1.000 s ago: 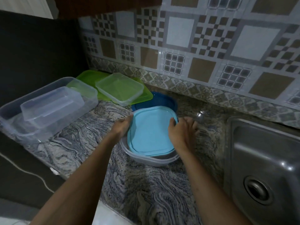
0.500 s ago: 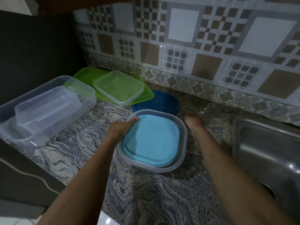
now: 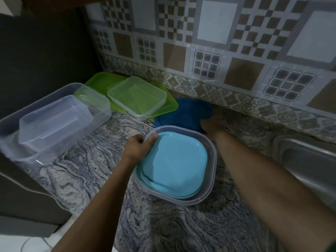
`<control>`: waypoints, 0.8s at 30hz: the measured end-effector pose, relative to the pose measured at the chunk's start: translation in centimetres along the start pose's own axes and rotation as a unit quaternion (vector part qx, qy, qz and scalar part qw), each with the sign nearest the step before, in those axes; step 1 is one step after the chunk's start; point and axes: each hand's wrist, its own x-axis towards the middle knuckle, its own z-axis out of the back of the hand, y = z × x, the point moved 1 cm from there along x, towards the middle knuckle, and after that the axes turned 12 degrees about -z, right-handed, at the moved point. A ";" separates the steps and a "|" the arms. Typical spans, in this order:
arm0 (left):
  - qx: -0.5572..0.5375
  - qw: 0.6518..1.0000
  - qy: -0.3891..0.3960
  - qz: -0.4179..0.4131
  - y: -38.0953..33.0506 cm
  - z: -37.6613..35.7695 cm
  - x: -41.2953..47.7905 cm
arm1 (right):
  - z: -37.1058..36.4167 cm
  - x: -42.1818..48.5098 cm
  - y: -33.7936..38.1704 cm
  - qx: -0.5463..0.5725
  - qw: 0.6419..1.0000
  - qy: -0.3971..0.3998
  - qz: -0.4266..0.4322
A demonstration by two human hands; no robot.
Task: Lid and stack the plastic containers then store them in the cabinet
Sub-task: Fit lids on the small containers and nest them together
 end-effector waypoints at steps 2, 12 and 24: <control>-0.045 0.999 0.007 -0.014 0.1 0.0 0.1 | 1.7 -1.0 0.2 0.098 0.993 -0.030 0.065; -0.127 0.990 0.058 -0.034 -2.4 -3.1 -1.9 | 11.5 -11.6 -2.7 0.276 0.919 -0.173 0.224; -0.331 0.941 0.035 0.060 -7.1 -5.9 -5.0 | 8.2 -15.3 -17.8 0.245 0.953 -0.152 0.097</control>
